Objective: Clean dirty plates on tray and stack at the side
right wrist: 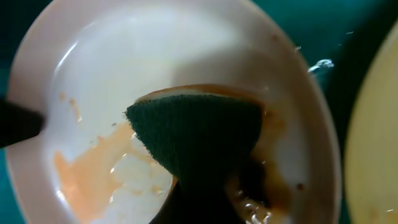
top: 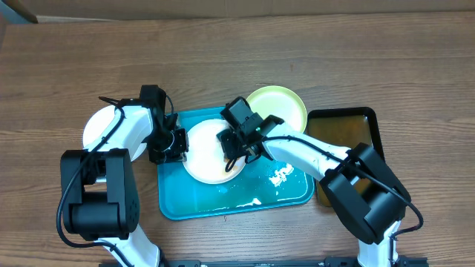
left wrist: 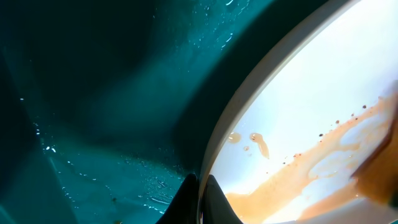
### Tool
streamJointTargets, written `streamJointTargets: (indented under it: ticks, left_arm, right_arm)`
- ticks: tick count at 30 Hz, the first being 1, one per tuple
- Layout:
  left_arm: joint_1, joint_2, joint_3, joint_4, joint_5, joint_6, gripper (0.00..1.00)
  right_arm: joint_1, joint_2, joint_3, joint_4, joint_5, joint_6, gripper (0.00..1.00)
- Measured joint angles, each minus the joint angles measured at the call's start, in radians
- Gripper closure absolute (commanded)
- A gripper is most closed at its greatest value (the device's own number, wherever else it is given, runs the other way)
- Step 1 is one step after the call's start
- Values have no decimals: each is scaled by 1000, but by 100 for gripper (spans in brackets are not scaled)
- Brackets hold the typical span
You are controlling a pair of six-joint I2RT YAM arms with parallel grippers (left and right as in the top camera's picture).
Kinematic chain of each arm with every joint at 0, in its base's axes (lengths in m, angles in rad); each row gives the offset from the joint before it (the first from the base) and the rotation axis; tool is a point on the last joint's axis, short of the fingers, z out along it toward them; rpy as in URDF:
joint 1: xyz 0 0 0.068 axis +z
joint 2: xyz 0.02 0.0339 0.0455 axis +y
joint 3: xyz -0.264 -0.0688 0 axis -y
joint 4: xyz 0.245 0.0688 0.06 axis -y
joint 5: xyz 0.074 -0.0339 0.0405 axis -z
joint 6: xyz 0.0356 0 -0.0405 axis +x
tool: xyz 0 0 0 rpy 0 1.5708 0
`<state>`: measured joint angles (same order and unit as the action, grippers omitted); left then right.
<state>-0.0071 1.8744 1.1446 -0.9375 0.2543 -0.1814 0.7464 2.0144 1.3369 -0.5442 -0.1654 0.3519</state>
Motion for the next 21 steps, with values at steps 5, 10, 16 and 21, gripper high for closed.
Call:
streamJointTargets:
  ticks: [5,10,16,21]
  left_arm:
    - [0,0,0,0,0,0,96]
    - [0,0,0,0,0,0,96]
    - [0,0,0,0,0,0,96]
    - [0,0,0,0,0,0,96]
  right_arm:
    - [2,2,122,-135,-33,-69,96]
    - [2,-2,199,-168,8,-118,96]
    - [2,8,197,-195,24,-172,96]
    - [2,60,171,-173,51,-208,96]
